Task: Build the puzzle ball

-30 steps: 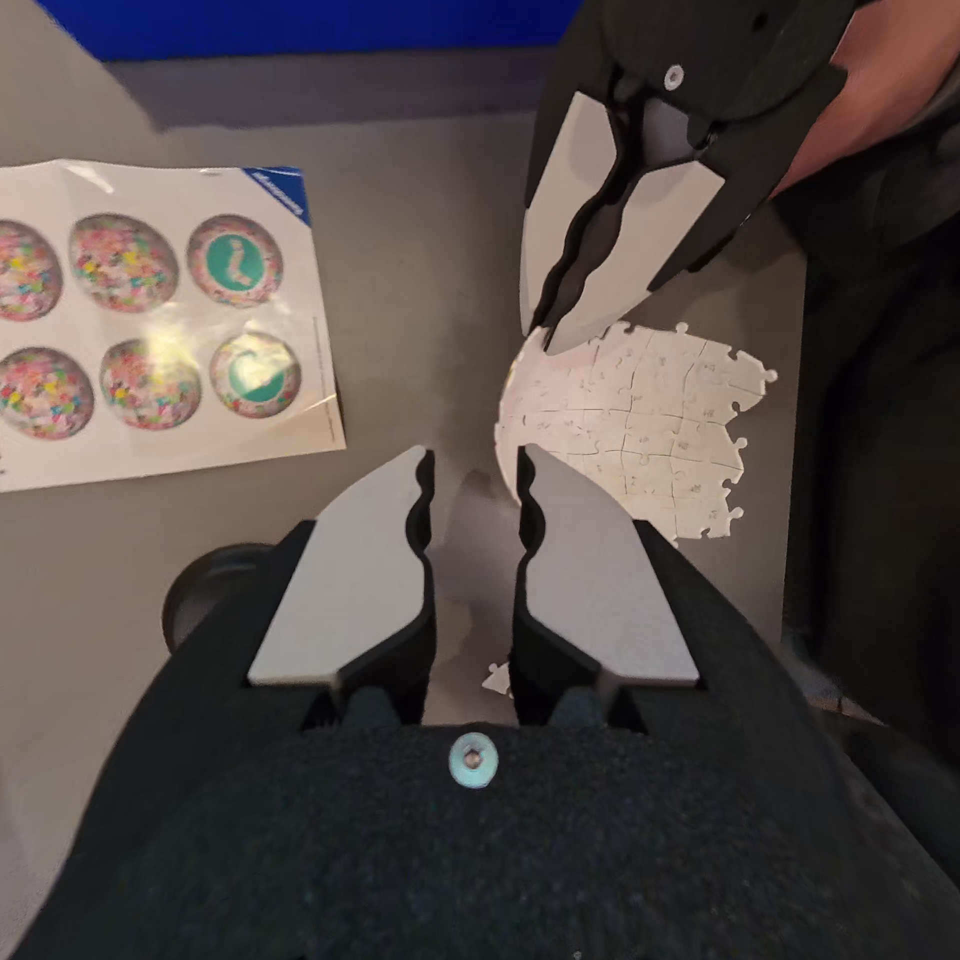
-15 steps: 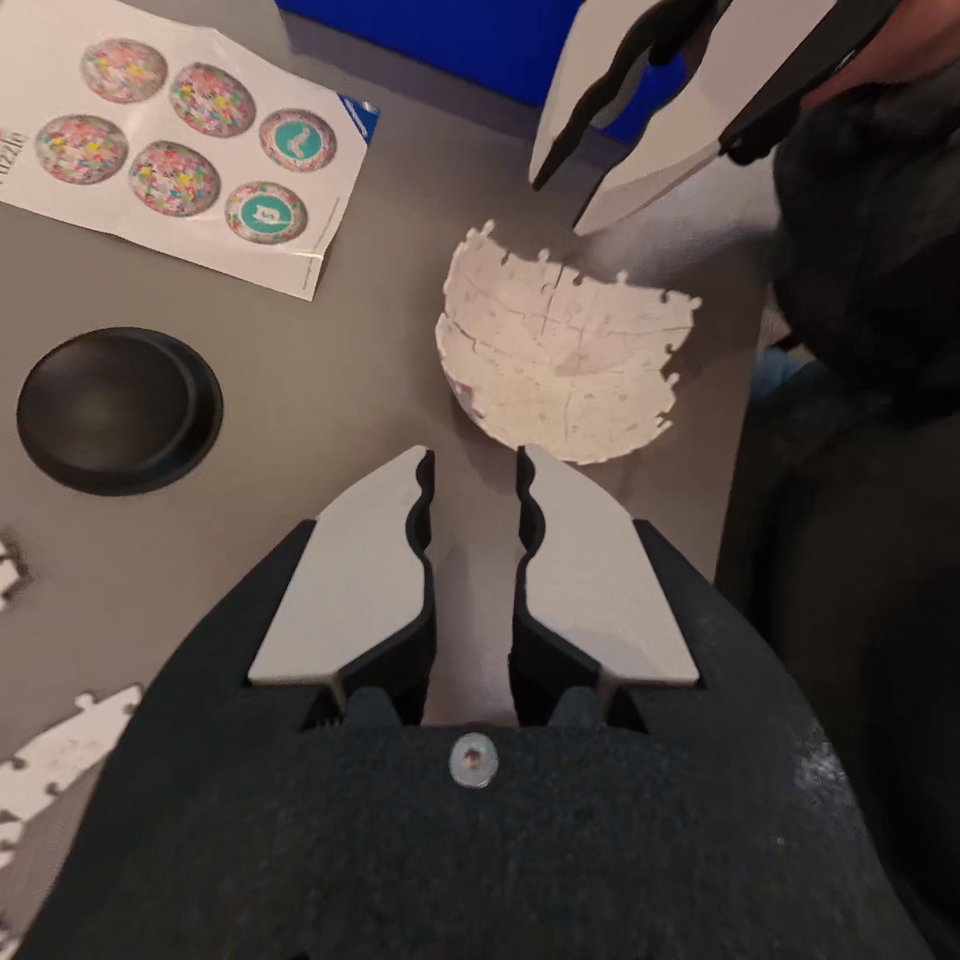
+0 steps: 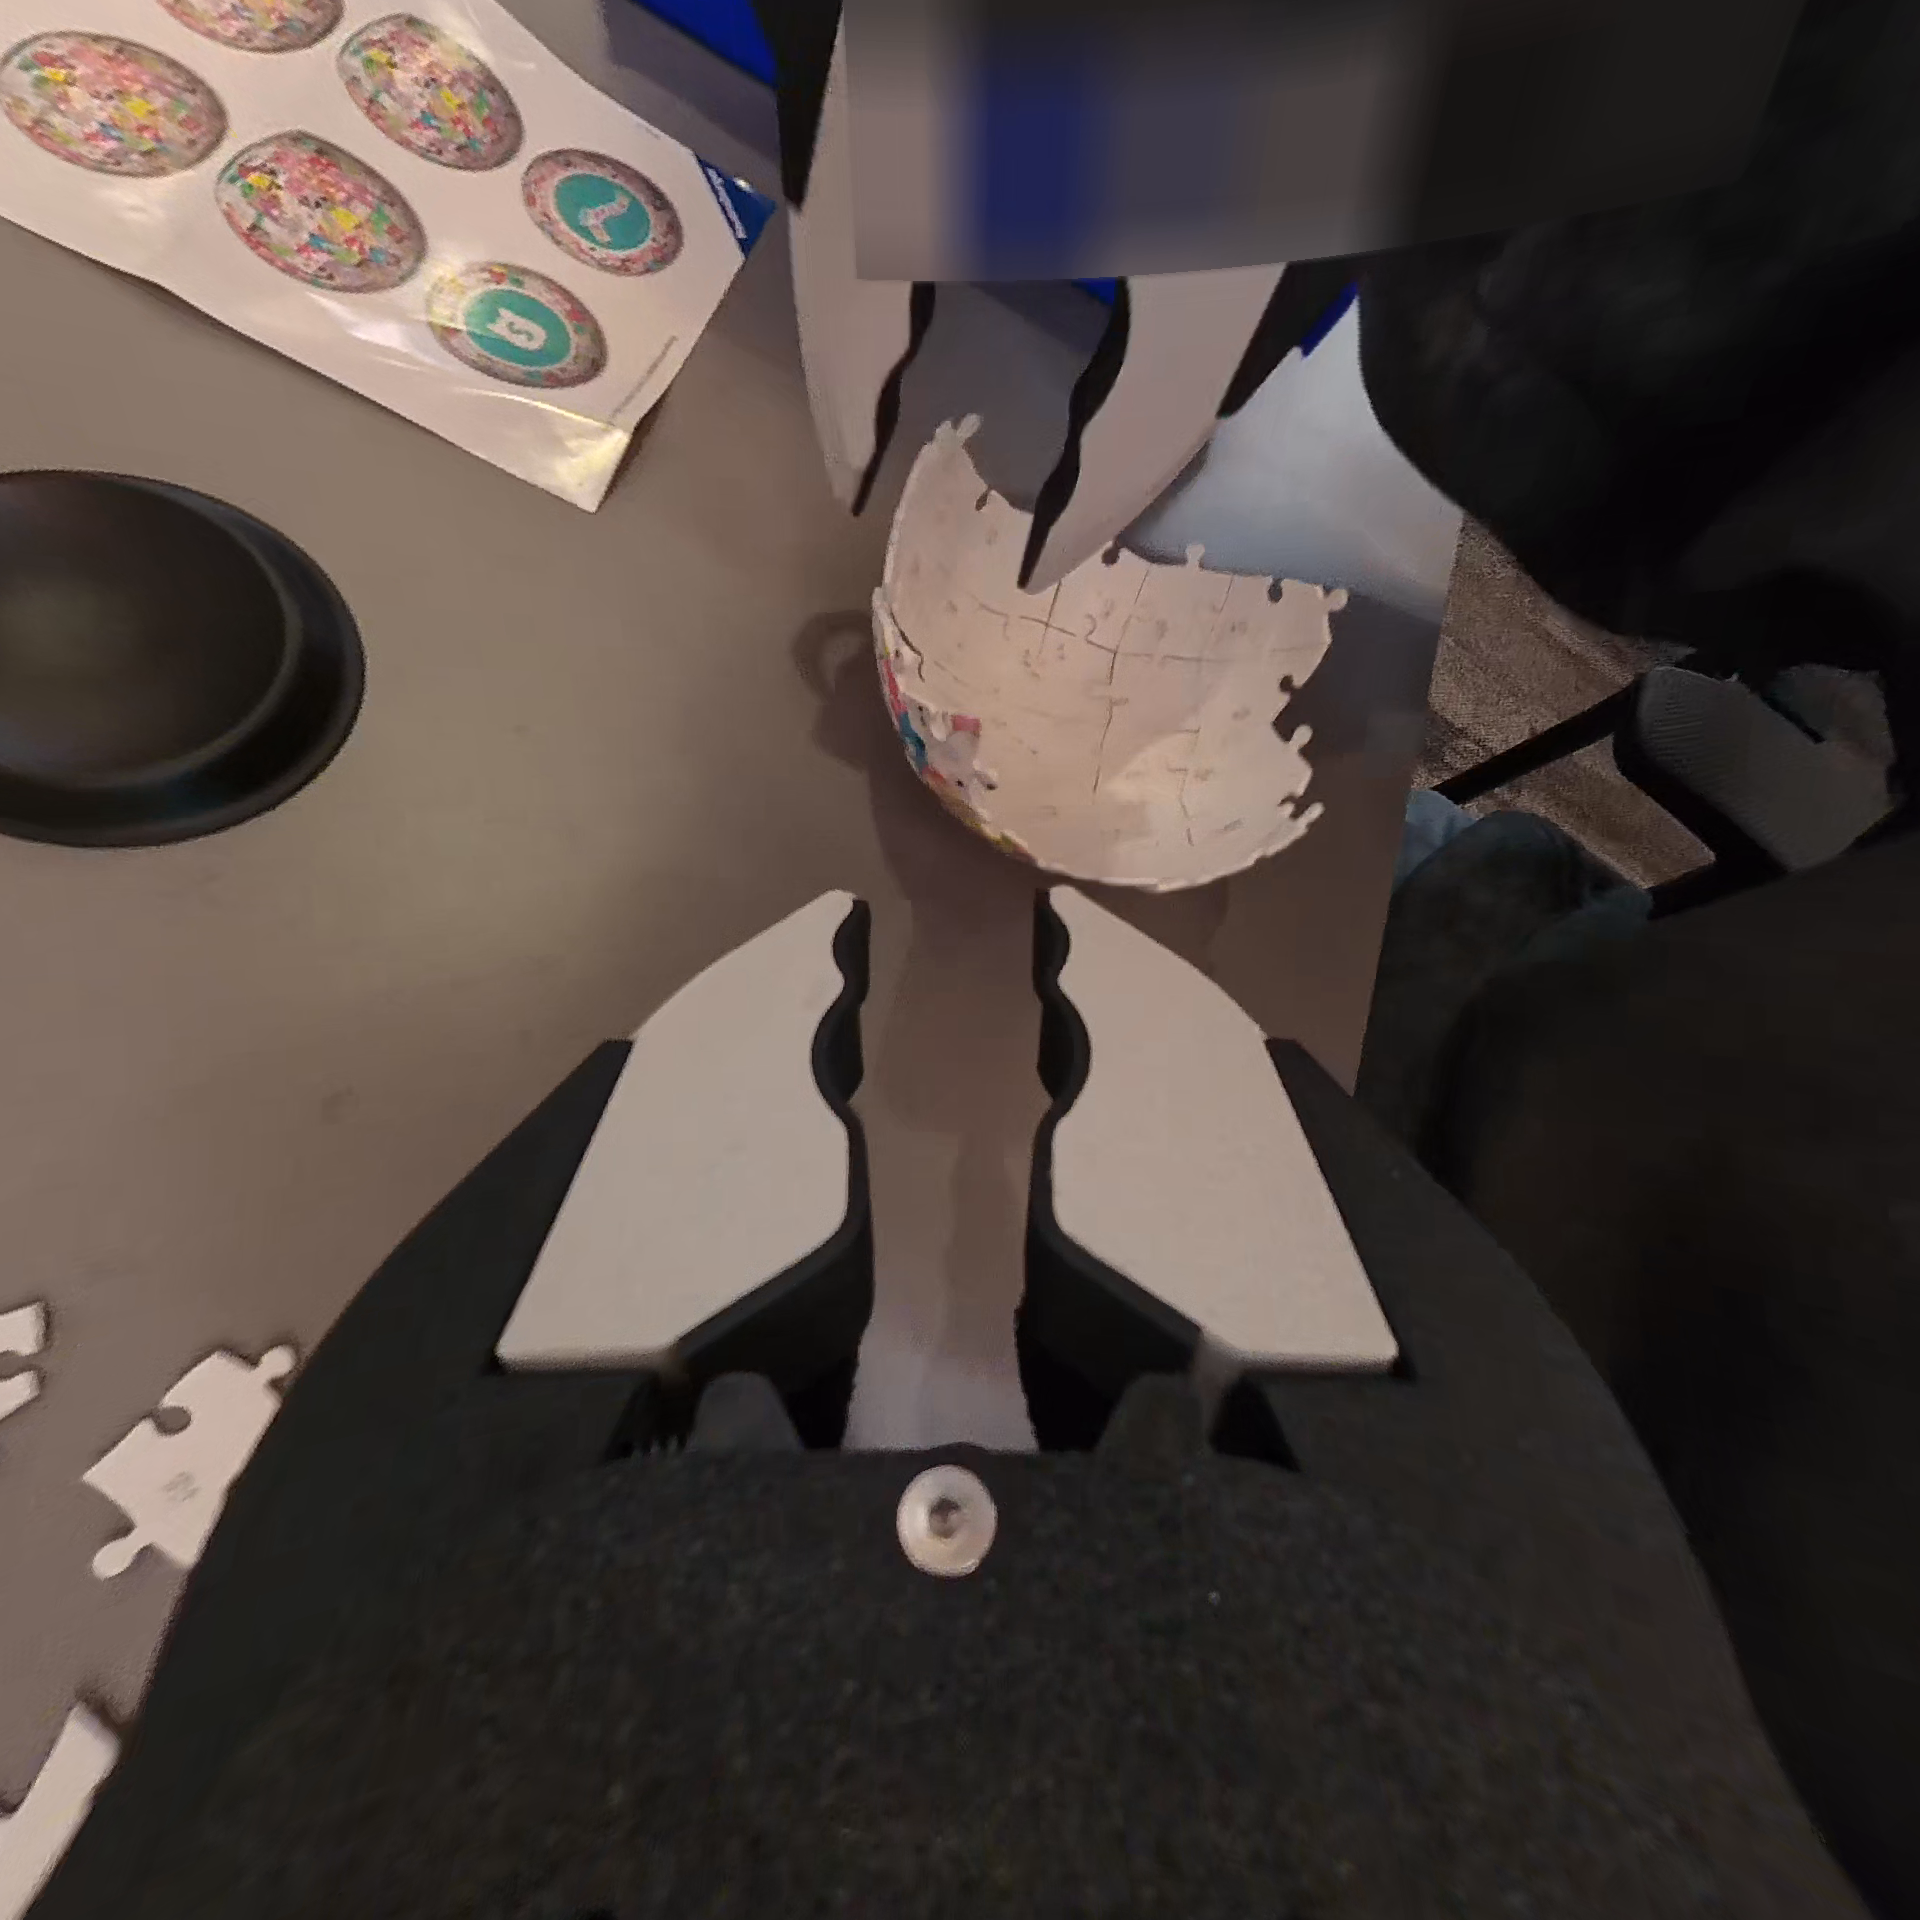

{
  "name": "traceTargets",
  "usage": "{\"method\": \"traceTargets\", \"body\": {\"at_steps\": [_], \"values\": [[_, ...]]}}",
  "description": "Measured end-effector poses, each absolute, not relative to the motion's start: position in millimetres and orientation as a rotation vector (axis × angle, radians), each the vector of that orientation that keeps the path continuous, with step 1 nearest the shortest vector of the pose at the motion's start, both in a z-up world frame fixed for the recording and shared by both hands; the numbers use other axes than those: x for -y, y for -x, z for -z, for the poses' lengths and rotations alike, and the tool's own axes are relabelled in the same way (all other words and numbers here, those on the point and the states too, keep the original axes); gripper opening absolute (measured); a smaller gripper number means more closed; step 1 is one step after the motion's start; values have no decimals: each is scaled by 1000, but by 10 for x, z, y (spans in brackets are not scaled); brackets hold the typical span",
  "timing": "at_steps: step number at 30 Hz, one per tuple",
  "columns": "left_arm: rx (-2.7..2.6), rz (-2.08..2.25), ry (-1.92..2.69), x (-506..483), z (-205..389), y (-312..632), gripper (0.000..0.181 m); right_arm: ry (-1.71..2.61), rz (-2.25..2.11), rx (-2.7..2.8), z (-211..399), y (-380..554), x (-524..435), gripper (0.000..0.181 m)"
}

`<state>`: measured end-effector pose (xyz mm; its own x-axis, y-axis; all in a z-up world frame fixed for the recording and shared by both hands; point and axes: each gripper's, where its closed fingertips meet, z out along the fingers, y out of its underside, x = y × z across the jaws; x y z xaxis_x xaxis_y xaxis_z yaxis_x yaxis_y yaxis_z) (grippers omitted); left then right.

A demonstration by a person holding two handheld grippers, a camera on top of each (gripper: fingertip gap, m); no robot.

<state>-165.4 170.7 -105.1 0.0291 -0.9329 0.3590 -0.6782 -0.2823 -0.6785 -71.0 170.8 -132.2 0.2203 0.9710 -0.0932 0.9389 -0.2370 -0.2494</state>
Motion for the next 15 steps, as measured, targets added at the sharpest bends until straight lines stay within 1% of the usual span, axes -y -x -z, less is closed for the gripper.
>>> {"method": "traceTargets", "body": {"at_steps": [3, 7, 11, 15], "values": [[-1643, 1091, 2004, -1759, 1050, 1744, 29, 2335, -309, 1982, 1471, 716, -1716, 38], [-1610, 1107, 2001, -1824, 986, 1814, 29, 2306, -274, 2087, 1643, 741, -1741, 32], [-1619, 1106, 1994, -1826, 982, 1836, 29, 2329, -318, 2137, 1725, 712, -1713, 14], [-1649, 1090, 1987, -1799, 1005, 1839, 29, 2320, -389, 2100, 1677, 734, -1697, 9]]}}
